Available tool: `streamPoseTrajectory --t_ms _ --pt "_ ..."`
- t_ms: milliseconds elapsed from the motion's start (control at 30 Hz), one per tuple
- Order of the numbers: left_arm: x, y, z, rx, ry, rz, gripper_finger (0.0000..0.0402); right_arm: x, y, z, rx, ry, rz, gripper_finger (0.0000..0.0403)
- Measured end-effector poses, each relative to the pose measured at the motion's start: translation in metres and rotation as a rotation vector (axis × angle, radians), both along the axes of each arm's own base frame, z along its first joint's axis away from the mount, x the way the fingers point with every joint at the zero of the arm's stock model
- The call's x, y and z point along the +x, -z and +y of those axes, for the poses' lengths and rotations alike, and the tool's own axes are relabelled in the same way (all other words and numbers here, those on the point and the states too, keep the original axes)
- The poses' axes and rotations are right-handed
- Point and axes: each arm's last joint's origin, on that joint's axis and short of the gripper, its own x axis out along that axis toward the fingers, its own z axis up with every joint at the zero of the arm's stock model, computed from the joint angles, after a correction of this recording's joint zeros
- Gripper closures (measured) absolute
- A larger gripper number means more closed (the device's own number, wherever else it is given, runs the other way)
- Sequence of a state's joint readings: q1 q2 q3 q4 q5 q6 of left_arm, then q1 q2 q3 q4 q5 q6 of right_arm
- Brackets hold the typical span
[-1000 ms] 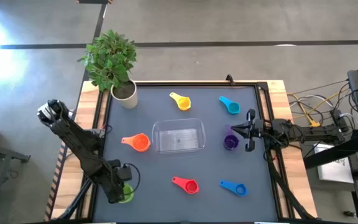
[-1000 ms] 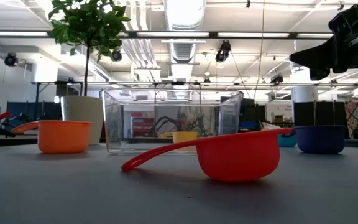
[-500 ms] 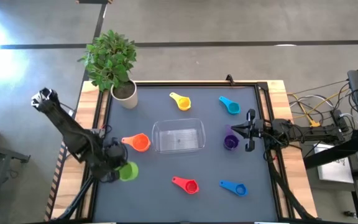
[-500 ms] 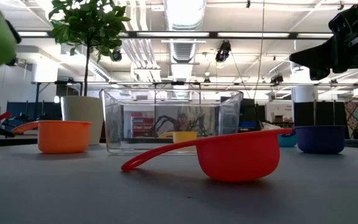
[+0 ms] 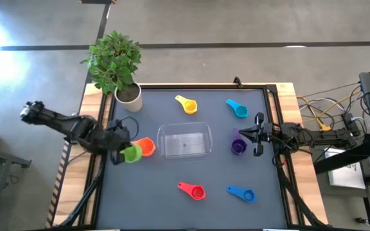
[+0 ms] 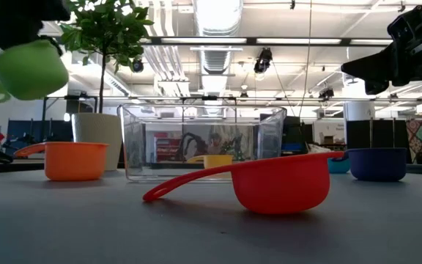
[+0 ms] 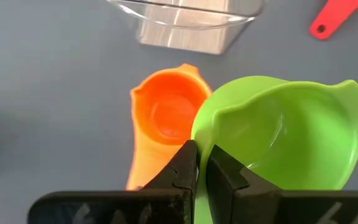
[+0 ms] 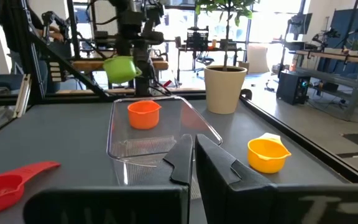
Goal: Nest measuring cups in basket
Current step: Stack the green measuring cup on top of the orange measuring cup
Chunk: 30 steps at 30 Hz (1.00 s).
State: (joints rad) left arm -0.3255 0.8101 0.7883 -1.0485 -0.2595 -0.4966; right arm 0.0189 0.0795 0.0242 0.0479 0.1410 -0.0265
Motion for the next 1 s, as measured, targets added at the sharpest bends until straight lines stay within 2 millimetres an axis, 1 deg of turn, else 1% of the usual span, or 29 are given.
streamPoseTrajectory --t_ms 233,367,500,733,900,1000 --pt "0.013 0.005 0.03 0.043 0.017 0.074 0.0401 0.0 0.0 0.0 0.0 -0.001 -0.001 0.0394" --pt "0.022 0.009 0.046 0.016 0.007 0.097 0.0401 0.0 0.0 0.0 0.0 -0.001 0.0 0.0394" --pt "0.033 0.016 0.058 -0.008 0.008 0.127 0.0402 0.0 0.0 0.0 0.0 0.0 0.0 0.0394" --pt "0.049 0.034 0.066 -0.066 -0.075 0.241 0.0402 0.0 0.0 0.0 0.0 0.0 0.0 0.0394" --pt "0.058 0.046 0.068 -0.077 -0.078 0.305 0.0401 0.0 0.0 0.0 0.0 -0.001 -0.001 0.0394" --pt "0.065 0.05 0.068 -0.08 -0.077 0.304 0.0401 0.0 0.0 0.0 0.0 -0.001 0.0 0.0394"
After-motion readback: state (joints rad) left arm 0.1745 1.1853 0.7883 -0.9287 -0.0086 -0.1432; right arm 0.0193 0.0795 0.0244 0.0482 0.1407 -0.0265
